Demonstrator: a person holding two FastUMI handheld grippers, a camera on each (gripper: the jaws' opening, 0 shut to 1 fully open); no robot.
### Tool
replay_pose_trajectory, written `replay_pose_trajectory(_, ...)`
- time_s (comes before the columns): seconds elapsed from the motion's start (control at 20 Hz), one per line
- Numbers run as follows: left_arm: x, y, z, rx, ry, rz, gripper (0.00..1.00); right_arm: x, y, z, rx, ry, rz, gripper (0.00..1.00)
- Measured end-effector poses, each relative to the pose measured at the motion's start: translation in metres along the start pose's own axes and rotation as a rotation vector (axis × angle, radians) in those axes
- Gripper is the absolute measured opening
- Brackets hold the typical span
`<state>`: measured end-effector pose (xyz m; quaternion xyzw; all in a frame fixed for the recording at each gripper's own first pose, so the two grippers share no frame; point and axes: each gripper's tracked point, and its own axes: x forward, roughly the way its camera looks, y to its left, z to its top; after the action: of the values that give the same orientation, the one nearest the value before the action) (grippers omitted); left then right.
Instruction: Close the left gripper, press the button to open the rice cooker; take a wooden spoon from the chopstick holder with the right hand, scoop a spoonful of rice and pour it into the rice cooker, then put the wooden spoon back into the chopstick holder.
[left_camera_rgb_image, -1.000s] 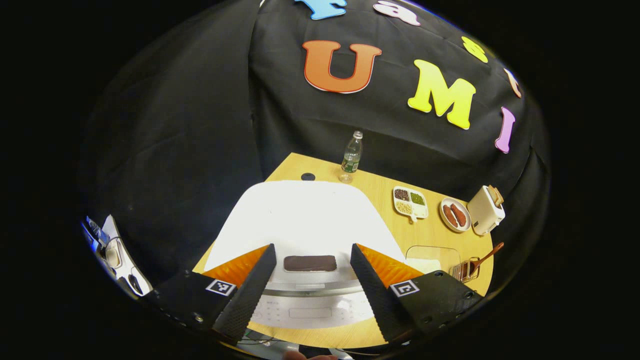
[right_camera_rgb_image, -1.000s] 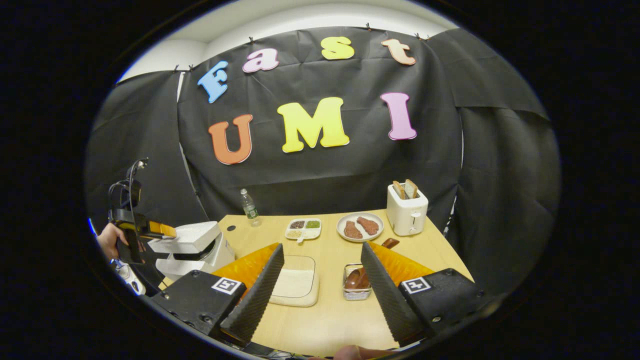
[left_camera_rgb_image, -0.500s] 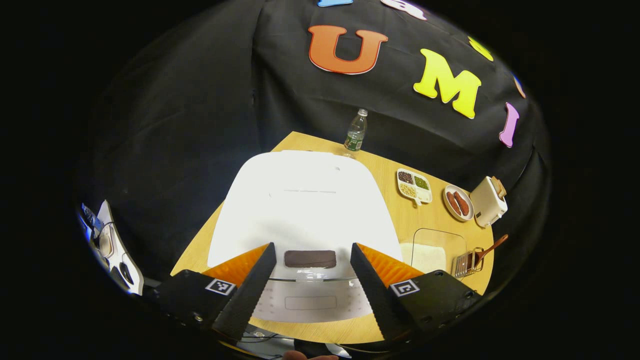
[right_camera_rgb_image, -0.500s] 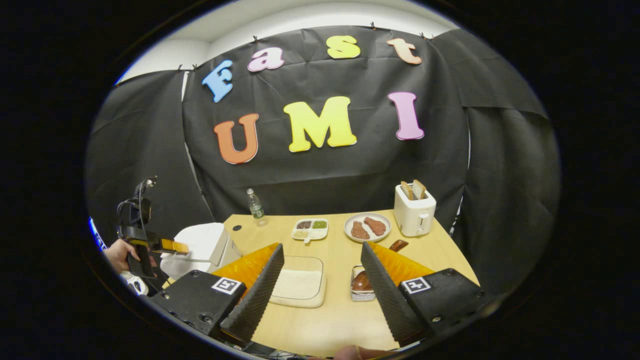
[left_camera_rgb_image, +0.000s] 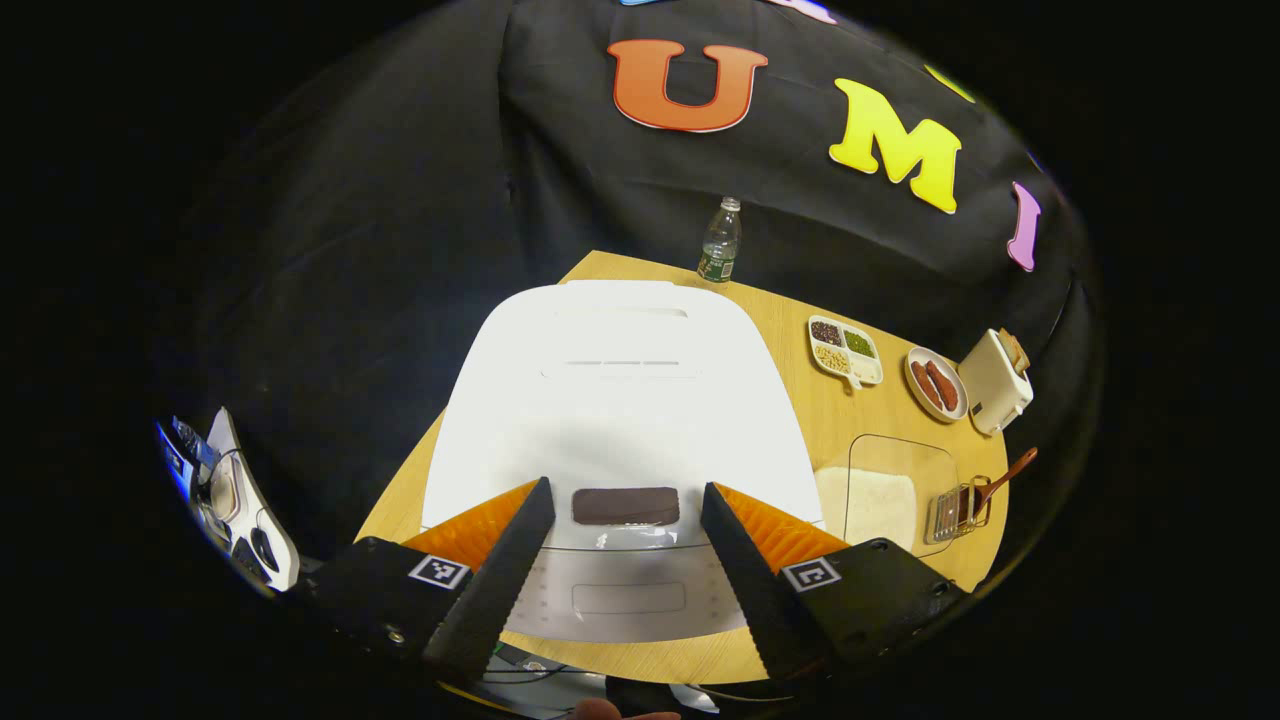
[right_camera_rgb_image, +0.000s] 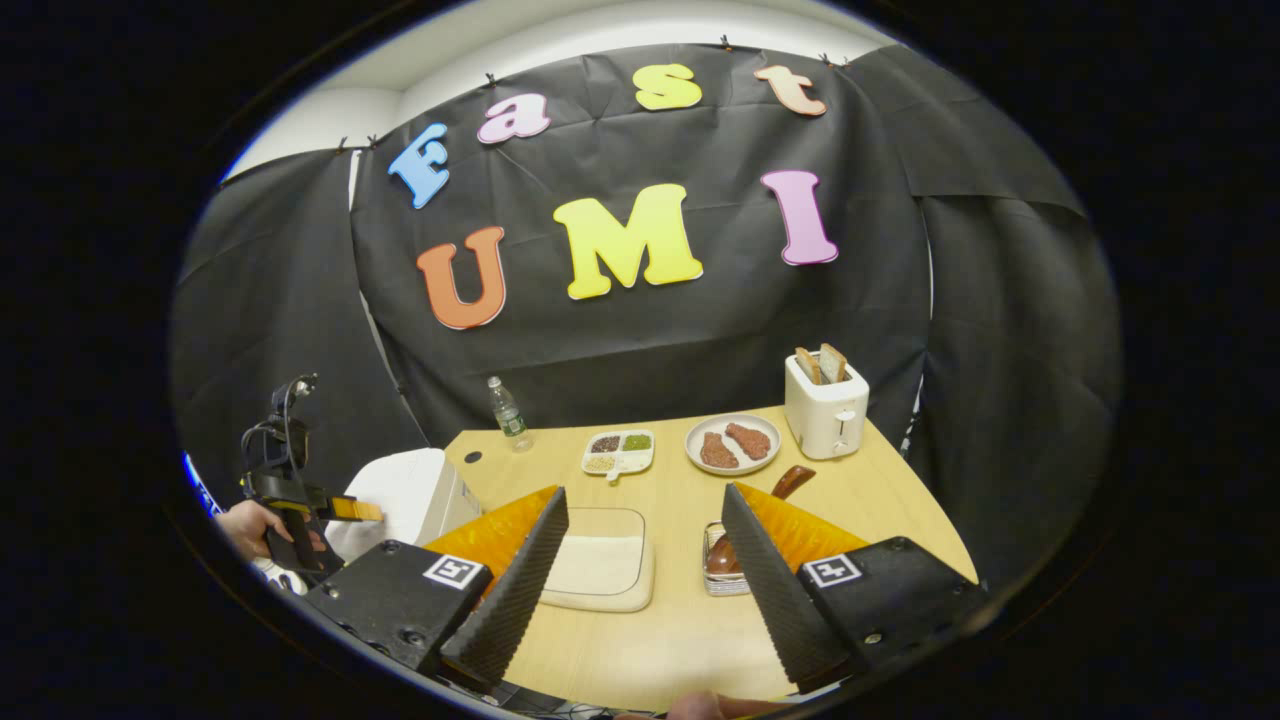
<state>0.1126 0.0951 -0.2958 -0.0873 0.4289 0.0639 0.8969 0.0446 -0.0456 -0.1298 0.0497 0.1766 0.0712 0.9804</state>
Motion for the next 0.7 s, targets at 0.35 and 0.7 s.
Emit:
replay_pose_trajectory(0.35,-0.008,-0.002,0.002,0.002,-0.063,0.008,0.99,0.004,0.004,-0.002,0.011,0.013,0.021,0.99)
replay_pose_trajectory(0.7,-0.009,-0.001,0.011,-0.022,-0.103,0.021,0.96,0.003,-0.008,0.018,-0.005,-0.025,0.021,0.99)
